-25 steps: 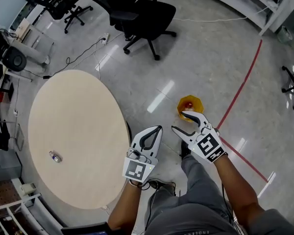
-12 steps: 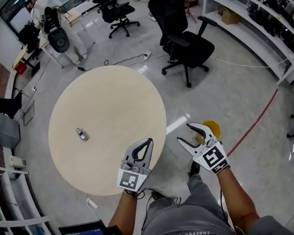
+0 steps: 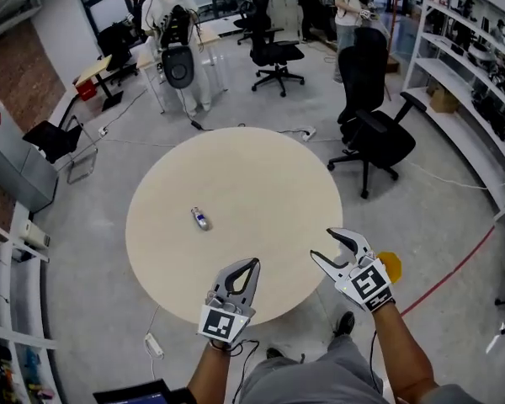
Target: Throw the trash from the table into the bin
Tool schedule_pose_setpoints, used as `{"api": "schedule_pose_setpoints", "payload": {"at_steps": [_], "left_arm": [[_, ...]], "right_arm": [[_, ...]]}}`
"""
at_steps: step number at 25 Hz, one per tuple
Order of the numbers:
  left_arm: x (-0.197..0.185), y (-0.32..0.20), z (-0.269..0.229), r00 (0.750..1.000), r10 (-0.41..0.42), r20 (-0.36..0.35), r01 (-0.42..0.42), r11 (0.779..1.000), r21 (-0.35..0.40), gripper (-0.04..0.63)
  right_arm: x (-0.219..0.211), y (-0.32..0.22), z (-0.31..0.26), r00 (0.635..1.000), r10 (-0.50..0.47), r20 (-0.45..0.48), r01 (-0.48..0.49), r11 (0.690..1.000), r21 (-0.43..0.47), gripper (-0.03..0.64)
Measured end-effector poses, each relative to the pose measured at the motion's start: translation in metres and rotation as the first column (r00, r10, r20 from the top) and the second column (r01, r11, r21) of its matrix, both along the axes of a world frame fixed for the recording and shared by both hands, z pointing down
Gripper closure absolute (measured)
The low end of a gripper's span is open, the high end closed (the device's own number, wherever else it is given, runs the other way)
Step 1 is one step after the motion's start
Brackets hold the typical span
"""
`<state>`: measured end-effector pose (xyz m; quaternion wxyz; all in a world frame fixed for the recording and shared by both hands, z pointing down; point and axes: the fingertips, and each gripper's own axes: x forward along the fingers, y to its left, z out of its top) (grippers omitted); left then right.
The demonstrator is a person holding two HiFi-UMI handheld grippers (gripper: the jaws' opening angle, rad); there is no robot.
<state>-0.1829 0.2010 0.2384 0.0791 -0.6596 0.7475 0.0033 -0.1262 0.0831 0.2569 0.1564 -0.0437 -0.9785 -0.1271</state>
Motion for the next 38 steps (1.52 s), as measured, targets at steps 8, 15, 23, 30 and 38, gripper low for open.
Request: {"api": "schedule_pose_setpoints", "payload": {"at_steps": [8, 15, 23, 30, 38], "left_arm": [[-0.058, 0.103, 0.008, 0.986, -0.162, -0.024, 0.162, 0.987, -0.001, 0.561], [-0.1, 0.133, 0.025, 0.962, -0.273, -0.024, 0.272, 0.962, -0.027, 0.561], [-0.184, 0.133, 0.052, 0.907, -0.418, -0.052, 0.41, 0.905, -0.114, 0.561], [-0.247, 0.121, 0.1, 0.855, -0.501, -0.136, 0.477, 0.861, -0.177, 0.561], [-0.294, 0.118, 0.165, 0.798, -0.563, -0.216, 0.511, 0.821, -0.253, 0.561]], "right_arm": [[-0.08, 0.088, -0.005, 0.989, -0.142, -0.042, 0.143, 0.989, 0.023, 0.4], [-0.157, 0.108, 0.027, 0.964, -0.244, -0.102, 0.245, 0.97, -0.011, 0.4], [-0.285, 0.122, 0.079, 0.902, -0.417, -0.11, 0.409, 0.908, -0.093, 0.4], [-0.386, 0.132, 0.154, 0.848, -0.497, -0.184, 0.476, 0.867, -0.15, 0.4], [-0.462, 0.134, 0.249, 0.823, -0.478, -0.307, 0.44, 0.878, -0.19, 0.4]]}}
